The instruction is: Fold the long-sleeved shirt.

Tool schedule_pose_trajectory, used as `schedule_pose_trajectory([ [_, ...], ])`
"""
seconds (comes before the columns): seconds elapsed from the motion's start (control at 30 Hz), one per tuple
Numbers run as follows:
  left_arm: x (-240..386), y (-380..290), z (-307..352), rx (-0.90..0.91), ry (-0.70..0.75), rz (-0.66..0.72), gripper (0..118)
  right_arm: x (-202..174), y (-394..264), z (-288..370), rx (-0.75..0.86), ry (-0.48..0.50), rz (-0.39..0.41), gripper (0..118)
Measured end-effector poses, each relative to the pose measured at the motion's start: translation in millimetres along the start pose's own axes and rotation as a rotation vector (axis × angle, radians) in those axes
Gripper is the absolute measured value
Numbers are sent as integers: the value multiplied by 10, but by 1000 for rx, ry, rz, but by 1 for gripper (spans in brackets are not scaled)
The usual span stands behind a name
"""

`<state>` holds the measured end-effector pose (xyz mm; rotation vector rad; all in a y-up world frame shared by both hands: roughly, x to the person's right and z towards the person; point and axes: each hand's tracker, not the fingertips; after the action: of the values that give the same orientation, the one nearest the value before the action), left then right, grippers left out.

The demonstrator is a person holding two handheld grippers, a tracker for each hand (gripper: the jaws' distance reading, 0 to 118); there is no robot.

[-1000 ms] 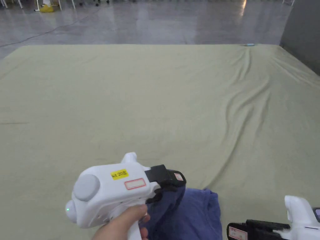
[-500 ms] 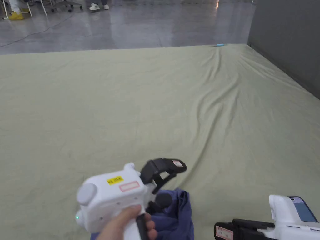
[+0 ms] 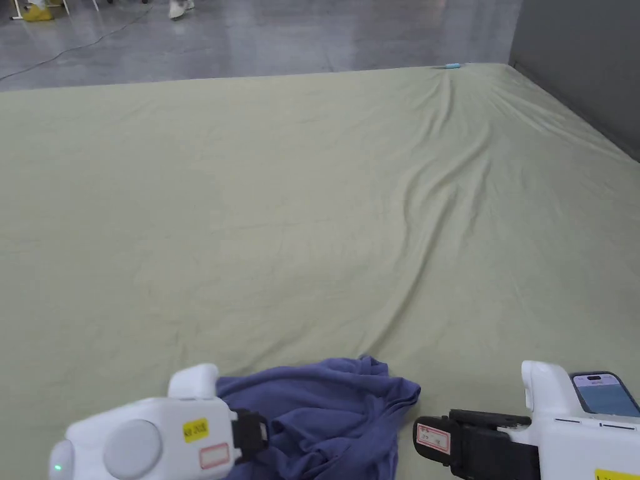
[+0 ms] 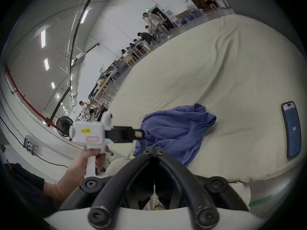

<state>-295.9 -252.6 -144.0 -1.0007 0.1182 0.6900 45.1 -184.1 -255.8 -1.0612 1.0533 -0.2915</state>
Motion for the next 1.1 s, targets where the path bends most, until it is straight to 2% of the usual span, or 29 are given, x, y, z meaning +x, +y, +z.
schedule_pose_trajectory([
  [0.07, 139, -102, -240, -78, -66, 6, 0, 8, -8, 21, 2, -8, -4, 0],
  [0.23, 648, -354, -713, -196, -114, -156, 0, 87, -27, 103, -4, -58, -17, 0],
  [0.3, 759, -439, -926, -264, -103, -143, 0, 120, -30, 126, -4, -73, -30, 0],
  [0.43, 951, -521, -1169, -323, -179, -94, 0, 135, -33, 162, -4, -95, -44, 0],
  [0.47, 1019, -508, -1143, -278, -136, -129, 0, 128, -36, 168, -4, -96, -42, 0],
  [0.5, 1081, -524, -1118, -273, -175, -172, 0, 117, -33, 174, -5, -96, -37, 0],
  [0.53, 1084, -489, -1076, -298, -273, -150, 0, 101, -20, 179, -3, -98, -31, 0],
  [0.6, 1088, -420, -869, -270, -349, -69, 0, 74, 13, 173, 4, -100, -22, 0],
  [0.67, 1090, -340, -545, -209, -381, -128, 0, 59, 69, 134, 13, -97, -16, 0],
  [0.73, 913, -166, -201, -139, -421, -137, 0, 53, 141, 46, 21, -91, -15, 0],
  [0.8, 614, 12, 132, -60, -400, -92, 0, 33, 234, -121, 17, -81, -25, 0],
  [0.93, -152, 363, 575, 103, -188, -36, 0, -10, 375, -667, -54, -74, -37, 0],
  [1.0, -531, 473, 678, 108, -84, 19, 0, -5, 416, -1028, -138, -113, -47, 0],
  [1.07, -753, 495, 696, 83, -104, 79, 0, 44, 409, -1360, -215, -129, -75, 0],
  [1.1, -832, 493, 707, 85, -110, 83, 0, 101, 387, -1516, -257, -130, -115, 0],
])
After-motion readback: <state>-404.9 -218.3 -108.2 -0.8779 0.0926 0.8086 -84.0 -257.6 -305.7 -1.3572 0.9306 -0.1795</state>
